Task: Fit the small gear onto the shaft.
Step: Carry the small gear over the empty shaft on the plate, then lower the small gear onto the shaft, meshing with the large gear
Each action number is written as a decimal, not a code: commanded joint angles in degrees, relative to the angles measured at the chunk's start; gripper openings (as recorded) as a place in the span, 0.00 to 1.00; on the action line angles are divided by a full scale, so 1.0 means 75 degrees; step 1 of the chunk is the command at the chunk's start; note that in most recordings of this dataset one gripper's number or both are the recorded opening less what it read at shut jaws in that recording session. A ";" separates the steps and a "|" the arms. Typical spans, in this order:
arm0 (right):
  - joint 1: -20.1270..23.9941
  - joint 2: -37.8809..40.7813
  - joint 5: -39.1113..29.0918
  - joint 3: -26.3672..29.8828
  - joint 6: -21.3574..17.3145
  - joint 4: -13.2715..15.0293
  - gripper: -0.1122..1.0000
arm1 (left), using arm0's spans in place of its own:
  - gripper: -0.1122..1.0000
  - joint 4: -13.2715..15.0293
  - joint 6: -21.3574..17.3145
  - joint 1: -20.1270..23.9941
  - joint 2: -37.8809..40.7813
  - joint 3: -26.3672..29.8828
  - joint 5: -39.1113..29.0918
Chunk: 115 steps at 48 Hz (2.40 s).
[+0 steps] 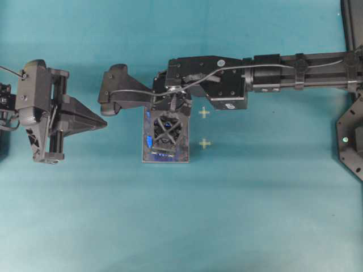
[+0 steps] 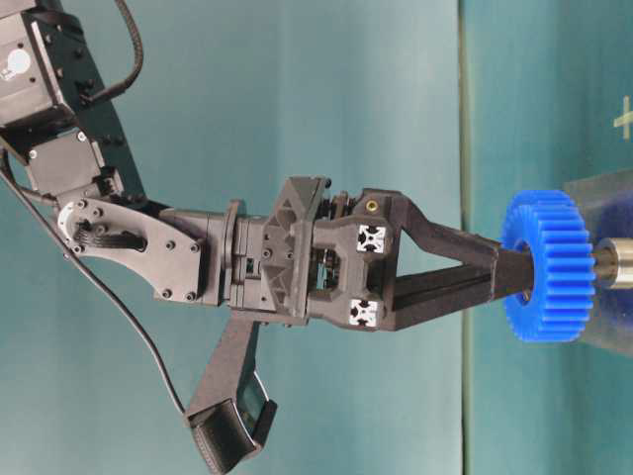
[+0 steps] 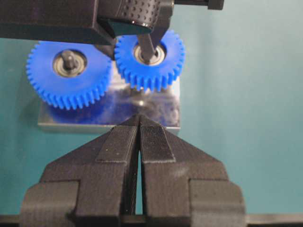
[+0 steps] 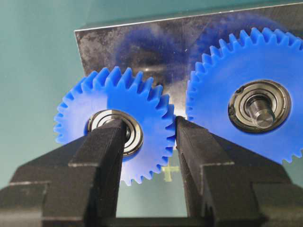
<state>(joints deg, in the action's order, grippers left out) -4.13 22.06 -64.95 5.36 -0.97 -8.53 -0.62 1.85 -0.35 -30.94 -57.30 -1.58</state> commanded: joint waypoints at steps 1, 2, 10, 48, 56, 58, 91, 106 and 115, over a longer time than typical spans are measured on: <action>-0.0059 -0.0211 -0.0047 0.0129 0.0000 0.0035 0.42 | 0.10 -0.0023 0.0012 -0.0012 -0.0070 0.0070 0.0059; -0.0070 -0.0211 -0.0047 0.0129 -0.0012 0.0023 0.42 | 0.10 -0.0023 0.0012 -0.0012 -0.0070 0.0082 0.0059; -0.0094 -0.0270 -0.0105 0.0117 -0.0012 0.0023 0.42 | 0.10 -0.0023 0.0082 -0.0023 -0.0070 0.0082 0.0070; -0.0164 -0.0164 -0.0105 0.0059 0.0035 -0.0105 0.42 | 0.10 -0.0023 0.0258 -0.0047 -0.0035 0.0047 0.0059; -0.0211 -0.0164 -0.0070 0.0059 0.0012 -0.0105 0.42 | 0.10 -0.0023 0.0258 -0.0047 -0.0047 0.0059 0.0059; -0.0223 -0.0164 -0.0070 0.0059 0.0012 -0.0105 0.42 | 0.10 -0.0023 0.0258 -0.0047 -0.0035 0.0047 0.0070; -0.0223 -0.0211 -0.0152 0.0082 -0.0117 0.0000 0.69 | 0.10 -0.0023 0.0246 -0.0047 -0.0070 0.0070 0.0059; -0.0328 -0.0129 -0.0176 0.0082 -0.0105 0.0129 0.30 | 0.10 -0.0023 0.0246 -0.0047 -0.0035 0.0082 0.0070; -0.0305 -0.0094 -0.0199 -0.0035 -0.0152 0.0070 0.30 | 0.10 -0.0023 0.0258 -0.0047 -0.0035 0.0094 0.0070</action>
<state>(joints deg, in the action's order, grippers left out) -5.80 22.24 -66.36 5.01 -1.32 -8.09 -0.62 3.87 -0.62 -31.03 -57.57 -1.58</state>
